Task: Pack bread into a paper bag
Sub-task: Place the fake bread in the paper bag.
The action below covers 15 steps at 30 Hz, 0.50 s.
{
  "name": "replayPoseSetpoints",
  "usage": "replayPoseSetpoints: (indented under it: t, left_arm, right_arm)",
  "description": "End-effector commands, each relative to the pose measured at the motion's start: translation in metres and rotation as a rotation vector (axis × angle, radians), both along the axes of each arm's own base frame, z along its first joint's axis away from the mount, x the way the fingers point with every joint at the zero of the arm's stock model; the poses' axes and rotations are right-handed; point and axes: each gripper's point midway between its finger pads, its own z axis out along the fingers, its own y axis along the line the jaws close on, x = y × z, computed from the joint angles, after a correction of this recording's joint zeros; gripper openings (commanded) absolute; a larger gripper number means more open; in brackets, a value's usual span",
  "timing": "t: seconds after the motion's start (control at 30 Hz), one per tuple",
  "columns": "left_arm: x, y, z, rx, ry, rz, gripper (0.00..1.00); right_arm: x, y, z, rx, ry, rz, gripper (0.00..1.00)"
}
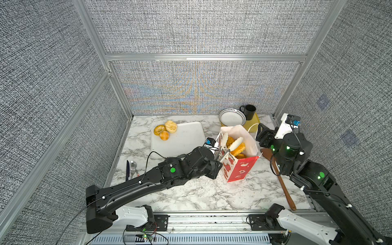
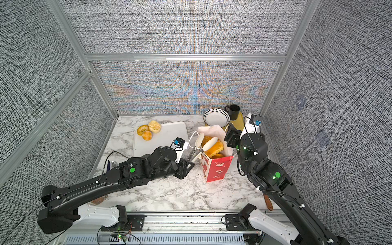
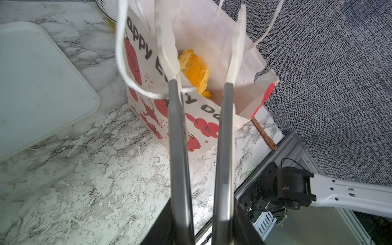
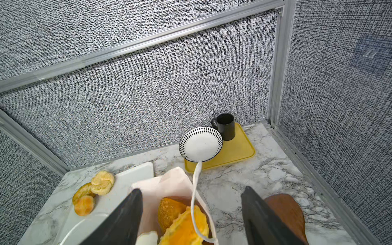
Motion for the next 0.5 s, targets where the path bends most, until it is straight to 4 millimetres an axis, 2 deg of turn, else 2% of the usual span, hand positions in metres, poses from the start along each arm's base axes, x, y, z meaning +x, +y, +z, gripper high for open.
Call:
replayPoseSetpoints:
  t: [0.0,0.13,0.23,0.3,0.4,0.47]
  left_arm:
    - [0.003,0.002,0.018,-0.033,-0.058,-0.002,0.4]
    - [0.015,0.029,0.045,-0.042,-0.173,0.086,0.35]
    - [0.032,0.071,0.068,-0.018,-0.297,0.239,0.36]
    - [0.042,0.101,0.075,0.022,-0.361,0.353,0.36]
    - [0.058,0.155,0.078,0.132,-0.467,0.582,0.36]
    - [0.068,0.187,0.07,0.211,-0.478,0.722,0.36]
  right_arm:
    - [0.003,0.003,0.001,0.013,-0.01,0.005,0.75]
    - [0.005,0.007,-0.001,0.013,-0.008,0.018,0.75]
    - [0.007,0.012,-0.006,0.01,-0.001,0.036,0.75]
    - [0.008,0.014,-0.011,0.008,0.004,0.046,0.75]
    - [0.012,0.023,-0.023,0.0,0.021,0.081,0.75]
    - [0.015,0.034,-0.036,-0.002,0.038,0.118,0.75]
